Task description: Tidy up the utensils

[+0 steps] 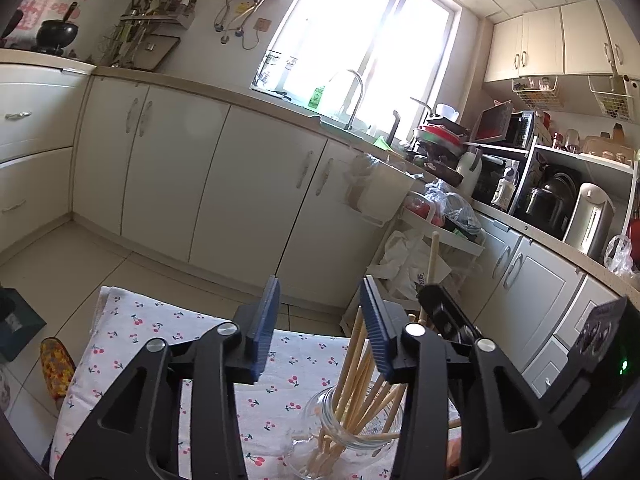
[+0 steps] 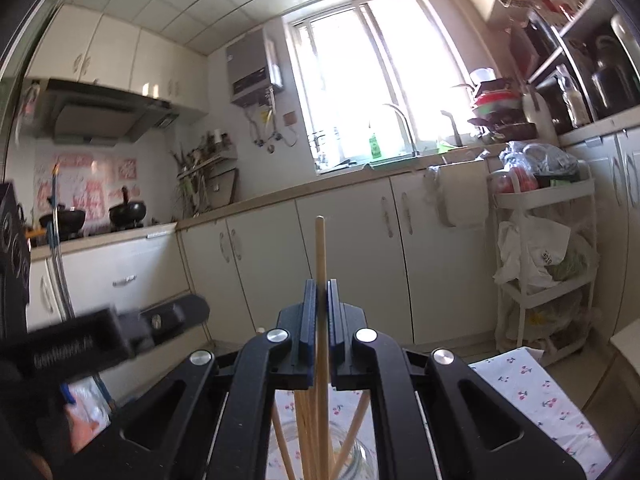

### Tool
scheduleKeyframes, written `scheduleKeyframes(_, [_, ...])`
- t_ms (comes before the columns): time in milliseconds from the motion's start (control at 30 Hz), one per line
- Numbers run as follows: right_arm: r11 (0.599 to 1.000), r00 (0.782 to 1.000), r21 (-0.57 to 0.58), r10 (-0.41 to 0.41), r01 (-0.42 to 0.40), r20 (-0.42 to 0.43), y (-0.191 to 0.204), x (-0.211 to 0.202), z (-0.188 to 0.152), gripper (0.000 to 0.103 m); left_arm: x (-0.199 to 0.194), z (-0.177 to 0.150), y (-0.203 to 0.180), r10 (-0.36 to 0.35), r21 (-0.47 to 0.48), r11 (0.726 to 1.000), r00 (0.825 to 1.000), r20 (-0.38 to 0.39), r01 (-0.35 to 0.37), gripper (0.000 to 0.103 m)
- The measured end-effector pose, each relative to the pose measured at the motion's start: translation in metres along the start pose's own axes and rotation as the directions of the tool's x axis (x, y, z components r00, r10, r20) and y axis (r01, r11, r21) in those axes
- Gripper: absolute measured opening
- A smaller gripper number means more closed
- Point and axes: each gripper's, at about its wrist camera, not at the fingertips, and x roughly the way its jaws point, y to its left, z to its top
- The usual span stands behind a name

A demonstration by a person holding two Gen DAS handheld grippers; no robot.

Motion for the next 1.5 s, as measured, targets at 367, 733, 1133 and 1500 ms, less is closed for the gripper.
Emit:
scheduleKeyframes(367, [0.998,0.988,-0.043,0.038,-0.045,-0.147,0.004,-0.025,-0.003,0.039,-0.029,0.004,-0.002,0.035,-0.005,0.999,0.999,0.004,-0.035,0.057])
scheduleKeyframes(733, [0.99,0.887,-0.122,0.007,-0.071,-0.462,0.047,-0.054,0.002,0.06,-0.108,-0.026,0.032,0.255,-0.062,0.964,0.965,-0.059,-0.258,0.079])
scheduleKeyframes(1133, [0.957,0.892,-0.244,0.033,-0.159,-0.451,0.091,-0.099,0.0,0.074,-0.189,-0.063,0.078,0.364,-0.111,0.918,0.919,-0.15,-0.381,0.081])
scheduleKeyframes(1500, [0.943,0.829,-0.216,0.095,-0.251,-0.55,0.098,-0.097,0.0,0.074,-0.192,-0.062,0.061,0.342,-0.1,0.928,0.927,-0.156,-0.359,0.081])
